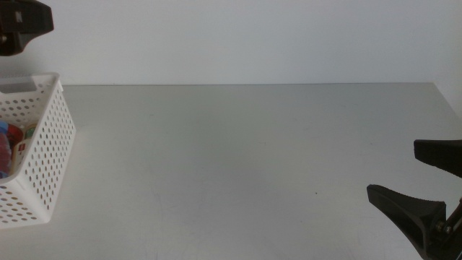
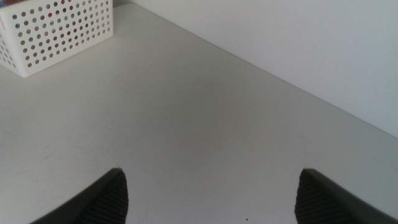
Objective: Use arms to grab the bottles and put them into the dustbin to the left of the table.
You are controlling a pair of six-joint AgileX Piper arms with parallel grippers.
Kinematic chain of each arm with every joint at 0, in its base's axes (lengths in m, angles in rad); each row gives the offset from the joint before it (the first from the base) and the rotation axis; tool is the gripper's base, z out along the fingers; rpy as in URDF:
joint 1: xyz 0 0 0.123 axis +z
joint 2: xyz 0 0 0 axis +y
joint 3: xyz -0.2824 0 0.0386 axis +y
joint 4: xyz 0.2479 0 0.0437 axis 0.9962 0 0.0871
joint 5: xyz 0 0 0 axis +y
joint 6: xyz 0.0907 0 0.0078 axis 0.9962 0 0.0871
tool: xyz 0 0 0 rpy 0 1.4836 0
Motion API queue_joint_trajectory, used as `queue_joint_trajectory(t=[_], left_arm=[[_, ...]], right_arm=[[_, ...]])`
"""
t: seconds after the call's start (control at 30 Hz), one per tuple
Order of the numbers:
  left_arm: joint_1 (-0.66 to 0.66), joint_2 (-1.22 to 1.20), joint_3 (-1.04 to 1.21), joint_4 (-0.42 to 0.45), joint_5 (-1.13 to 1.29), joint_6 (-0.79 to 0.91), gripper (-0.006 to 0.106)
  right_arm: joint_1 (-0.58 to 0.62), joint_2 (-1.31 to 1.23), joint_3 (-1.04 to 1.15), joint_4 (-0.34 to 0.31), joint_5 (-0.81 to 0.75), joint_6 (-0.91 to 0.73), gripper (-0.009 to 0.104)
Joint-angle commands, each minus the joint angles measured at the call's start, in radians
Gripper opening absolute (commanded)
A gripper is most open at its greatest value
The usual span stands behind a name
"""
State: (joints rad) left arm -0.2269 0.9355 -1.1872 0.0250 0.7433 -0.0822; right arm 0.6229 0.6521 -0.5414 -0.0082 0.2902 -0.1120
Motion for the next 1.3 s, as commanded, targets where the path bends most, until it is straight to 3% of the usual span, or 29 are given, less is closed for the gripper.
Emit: queue_joint_trajectory(t=[0.0, 0.17, 0.33, 0.47, 0.53, 0.63, 0.8, 1.07, 1.27], left_arm=[[-0.003, -0.011, -0.011, 0.008, -0.075, -0.011, 0.094], [0.071, -0.083, 0.081, 0.031, -0.076, -0.011, 0.094], [0.278, -0.241, 0.271, -0.019, -0.078, -0.011, 0.094], [0.423, -0.387, 0.421, -0.163, -0.108, -0.011, 0.094], [0.449, -0.468, 0.513, -0.279, -0.16, -0.011, 0.094], [0.445, -0.573, 0.636, -0.342, -0.189, -0.011, 0.094], [0.445, -0.701, 0.804, -0.228, -0.187, -0.011, 0.094], [0.442, -0.784, 0.944, -0.216, -0.226, -0.041, 0.094], [0.359, -0.783, 0.969, -0.051, -0.254, -0.075, 0.094]], right_arm=[[-0.013, -0.016, -0.019, -0.015, -0.072, -0.011, 0.075], [-0.181, -0.113, 0.044, -0.016, -0.071, -0.011, 0.075], [-0.451, -0.267, 0.16, -0.009, -0.069, -0.011, 0.075], [-0.606, -0.397, 0.263, 0.021, -0.069, -0.011, 0.075], [-0.65, -0.46, 0.304, 0.04, -0.069, -0.011, 0.075], [-0.686, -0.557, 0.357, 0.041, -0.066, -0.011, 0.075], [-0.688, -0.663, 0.433, 0.032, -0.052, -0.011, 0.075], [-0.688, -0.687, 0.562, 0.032, -0.05, -0.011, 0.075], [-0.688, -0.687, 0.56, 0.025, -0.027, -0.011, 0.075]])
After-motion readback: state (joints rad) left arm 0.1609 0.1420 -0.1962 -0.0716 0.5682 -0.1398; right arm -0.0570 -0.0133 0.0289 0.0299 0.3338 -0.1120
